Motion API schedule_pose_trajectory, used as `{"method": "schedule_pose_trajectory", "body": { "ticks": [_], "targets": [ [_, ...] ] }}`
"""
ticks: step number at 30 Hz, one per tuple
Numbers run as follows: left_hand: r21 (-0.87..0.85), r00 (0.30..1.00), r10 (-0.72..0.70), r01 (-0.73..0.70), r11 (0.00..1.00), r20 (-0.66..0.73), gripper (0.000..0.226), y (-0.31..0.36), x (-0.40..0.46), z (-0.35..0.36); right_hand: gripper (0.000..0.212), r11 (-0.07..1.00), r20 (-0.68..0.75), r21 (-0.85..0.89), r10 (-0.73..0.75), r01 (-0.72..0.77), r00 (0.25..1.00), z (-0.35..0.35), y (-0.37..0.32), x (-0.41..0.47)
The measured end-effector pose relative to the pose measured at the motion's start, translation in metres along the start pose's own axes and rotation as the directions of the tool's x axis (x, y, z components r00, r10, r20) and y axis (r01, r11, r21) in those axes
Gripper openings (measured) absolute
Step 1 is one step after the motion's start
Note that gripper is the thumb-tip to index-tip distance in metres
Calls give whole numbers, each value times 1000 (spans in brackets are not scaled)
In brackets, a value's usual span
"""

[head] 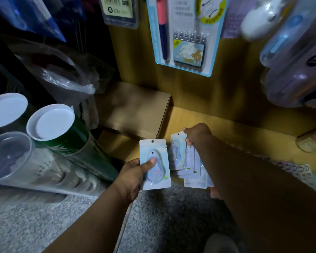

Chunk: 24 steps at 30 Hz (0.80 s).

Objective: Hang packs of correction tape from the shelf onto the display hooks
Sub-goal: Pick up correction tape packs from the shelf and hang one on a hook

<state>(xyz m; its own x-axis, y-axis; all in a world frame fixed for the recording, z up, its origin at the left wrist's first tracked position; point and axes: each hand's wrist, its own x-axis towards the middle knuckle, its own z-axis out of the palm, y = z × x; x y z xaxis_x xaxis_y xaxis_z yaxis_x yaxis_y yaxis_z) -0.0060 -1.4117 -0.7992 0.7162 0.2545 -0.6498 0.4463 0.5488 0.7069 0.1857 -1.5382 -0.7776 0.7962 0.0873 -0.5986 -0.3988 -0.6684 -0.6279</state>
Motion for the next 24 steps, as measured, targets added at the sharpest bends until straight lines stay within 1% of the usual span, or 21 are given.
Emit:
{"method": "schedule_pose_trajectory", "body": {
  "ticks": [1,5,9,11,13,15,17,19,21,24],
  "targets": [
    [-3,1000,-2,2,1000,-3,42,0,2,-1,26,1000,6,-2,10,-10,1000,2,0,3],
    [-31,1000,-22,21,999,-22,19,-2,6,-7,24,999,16,-33,41,-40,999,4,-1,4],
    [-5,997,-22,22,1000,-72,13,0,-1,-9,27,998,20,-55,19,-18,1000,-3,-3,-12],
    [11,995,-9,10,1000,-101,18,2,-7,-10,26,998,7,-56,-15,15,1000,-10,-6,-25],
    [30,992,14,-10,1000,-129,29,3,-14,-9,26,998,-3,-31,-51,51,999,-19,-11,-41],
    [39,987,34,-28,999,-157,34,5,-23,-6,28,998,33,31,-47,46,998,-28,-19,-61],
    [44,984,57,-50,998,-166,34,8,-35,-2,37,996,105,91,-17,8,994,-35,-24,-87],
    [36,985,82,-77,996,-151,30,14,-49,5,44,993,99,110,-56,45,994,-38,-27,-108],
    [12,990,79,-78,997,-115,29,22,-64,13,46,984,110,165,-92,73,990,-39,-27,-125],
    [-30,995,103,-103,994,-19,38,35,-89,24,45,967,131,229,-143,110,981,-39,-25,-145]
  ]
}}
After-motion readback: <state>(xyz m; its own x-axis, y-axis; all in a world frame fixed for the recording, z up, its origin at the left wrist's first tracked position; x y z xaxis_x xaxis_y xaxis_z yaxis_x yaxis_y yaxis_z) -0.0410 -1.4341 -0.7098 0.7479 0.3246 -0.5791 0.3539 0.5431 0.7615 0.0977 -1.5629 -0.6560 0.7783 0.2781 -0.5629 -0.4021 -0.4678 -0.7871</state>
